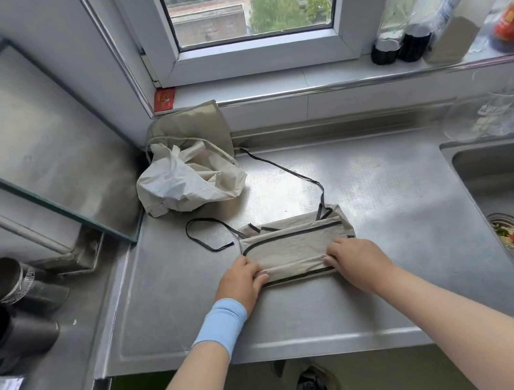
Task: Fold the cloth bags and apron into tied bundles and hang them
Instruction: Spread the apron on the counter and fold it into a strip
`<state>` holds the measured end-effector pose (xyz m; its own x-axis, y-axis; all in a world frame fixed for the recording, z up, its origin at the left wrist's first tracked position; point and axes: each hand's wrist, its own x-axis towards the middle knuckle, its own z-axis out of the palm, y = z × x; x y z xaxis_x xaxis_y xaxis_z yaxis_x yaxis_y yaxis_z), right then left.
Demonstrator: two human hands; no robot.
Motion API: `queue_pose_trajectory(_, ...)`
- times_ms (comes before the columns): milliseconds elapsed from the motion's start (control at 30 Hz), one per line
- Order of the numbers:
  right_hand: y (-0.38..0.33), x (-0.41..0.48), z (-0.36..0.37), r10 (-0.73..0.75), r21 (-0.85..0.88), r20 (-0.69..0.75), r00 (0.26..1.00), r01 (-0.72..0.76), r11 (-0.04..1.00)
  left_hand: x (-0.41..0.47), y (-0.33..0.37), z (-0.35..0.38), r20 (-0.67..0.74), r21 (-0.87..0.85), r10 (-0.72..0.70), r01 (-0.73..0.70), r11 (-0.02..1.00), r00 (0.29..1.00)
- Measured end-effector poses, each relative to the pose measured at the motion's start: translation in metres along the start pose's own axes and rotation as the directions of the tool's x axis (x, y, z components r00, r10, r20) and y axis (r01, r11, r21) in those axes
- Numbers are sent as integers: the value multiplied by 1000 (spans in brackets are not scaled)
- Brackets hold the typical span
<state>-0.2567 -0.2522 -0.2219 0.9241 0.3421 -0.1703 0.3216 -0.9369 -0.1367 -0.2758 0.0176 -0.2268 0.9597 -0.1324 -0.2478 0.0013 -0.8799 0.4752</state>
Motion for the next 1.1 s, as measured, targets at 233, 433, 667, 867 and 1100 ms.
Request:
queue_pose_trajectory(233, -7, 14, 2, -125, -67, -87, 988, 120, 991, 6, 27, 7, -92, 201, 134, -113, 973, 987)
queue_pose_trajectory(433, -20, 6, 7, -182, 20, -76, 980, 184, 983, 0, 34, 19, -22, 342, 205, -186, 921, 978)
queue_pose_trajectory(667, 0, 1, 5, -187, 8, -99, 977, 188, 982, -9, 13, 18, -77, 325, 196, -161, 932, 978)
queue_pose_trajectory(867, 1, 7, 0, -115, -42, -108, 987, 111, 993, 4, 10, 9, -125, 304, 162, -118, 945, 979)
queue_pose_trajectory(1100, -2, 33, -10, 11, 29, -1, 1000, -11, 1000, 31, 19, -3, -91, 189, -65, 81, 979, 994)
